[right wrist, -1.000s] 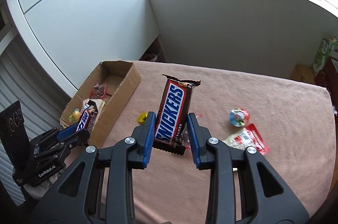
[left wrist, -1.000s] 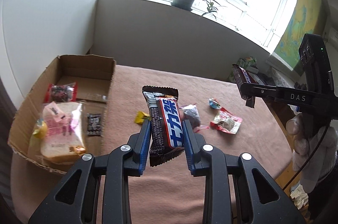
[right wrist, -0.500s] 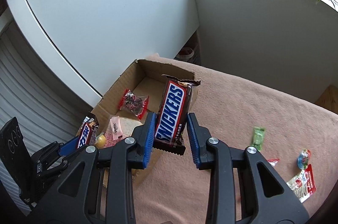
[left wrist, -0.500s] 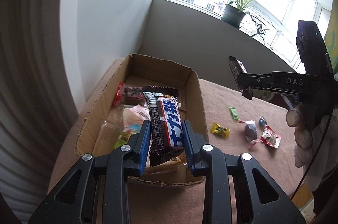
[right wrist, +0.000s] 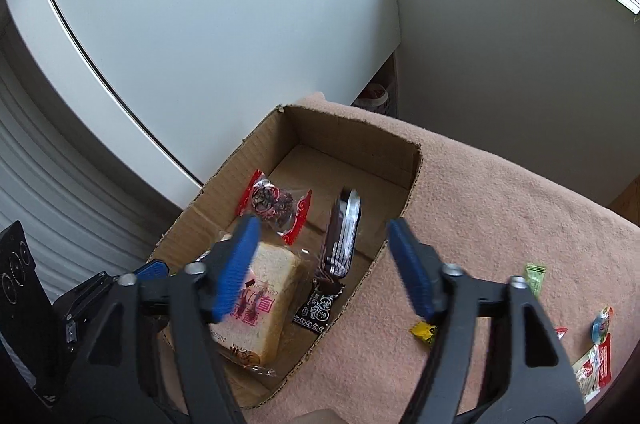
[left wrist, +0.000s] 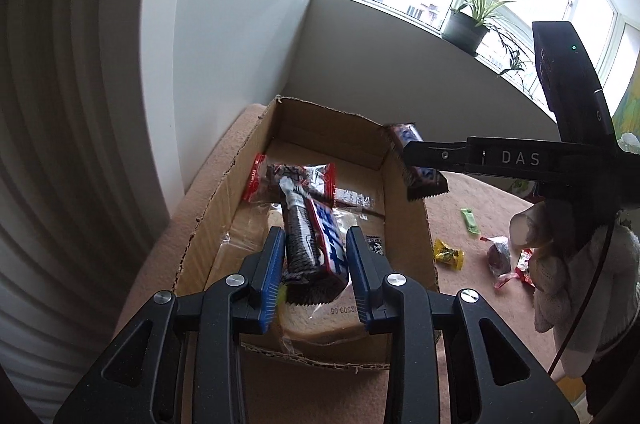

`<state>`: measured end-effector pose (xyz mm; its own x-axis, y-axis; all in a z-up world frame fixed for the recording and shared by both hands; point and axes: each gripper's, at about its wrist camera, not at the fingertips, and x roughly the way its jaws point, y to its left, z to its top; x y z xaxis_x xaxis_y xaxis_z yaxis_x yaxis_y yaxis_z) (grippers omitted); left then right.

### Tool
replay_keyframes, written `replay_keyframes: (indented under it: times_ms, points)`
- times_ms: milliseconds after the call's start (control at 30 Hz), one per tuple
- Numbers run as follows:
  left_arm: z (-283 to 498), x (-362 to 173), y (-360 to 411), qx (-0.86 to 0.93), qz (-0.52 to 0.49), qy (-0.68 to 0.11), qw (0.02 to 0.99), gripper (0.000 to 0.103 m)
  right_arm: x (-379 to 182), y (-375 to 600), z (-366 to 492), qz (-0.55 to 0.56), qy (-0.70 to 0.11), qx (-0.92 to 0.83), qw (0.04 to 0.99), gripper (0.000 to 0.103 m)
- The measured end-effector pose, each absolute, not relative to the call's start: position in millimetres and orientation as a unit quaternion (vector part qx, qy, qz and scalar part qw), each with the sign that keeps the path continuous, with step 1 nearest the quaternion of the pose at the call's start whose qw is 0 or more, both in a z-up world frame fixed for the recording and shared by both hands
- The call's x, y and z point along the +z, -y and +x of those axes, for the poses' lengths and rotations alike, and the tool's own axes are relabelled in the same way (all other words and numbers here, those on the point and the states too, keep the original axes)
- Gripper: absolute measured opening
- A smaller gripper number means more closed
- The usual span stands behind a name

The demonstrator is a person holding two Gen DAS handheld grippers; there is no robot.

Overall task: Organize snacks
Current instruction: 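Carry both bars into the cardboard box and open both tools, then grasp the red-white jerky bag with the right tool while the left tool grasps the dried-fruit bag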

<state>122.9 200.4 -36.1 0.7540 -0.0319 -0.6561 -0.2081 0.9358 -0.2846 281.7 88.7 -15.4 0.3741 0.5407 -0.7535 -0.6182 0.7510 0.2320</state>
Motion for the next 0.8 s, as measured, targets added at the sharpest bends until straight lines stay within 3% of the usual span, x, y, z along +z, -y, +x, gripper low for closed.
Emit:
replay_keyframes:
  times_ms: [67, 133, 800]
  points:
    - [123.0, -35.6, -200.2, 0.049, -0.176, -0.346, 0.920, 0.053, -8.7, -82.8, 279.7, -0.040, -0.423, 0.348, 0.836, 0.089]
    - [121.3, -34.7, -199.6, 0.050, -0.179, -0.340, 0.922, 0.062, -4.4, -77.8, 278.9, -0.040, -0.420, 0.349, 0.837, 0.090]
    - [109.8, -15.7, -157.0, 0.008, -0.171, -0.333, 0.927, 0.062, 21.1, 37.1, 249.3, -0.013, -0.408, 0.305, 0.861, 0.090]
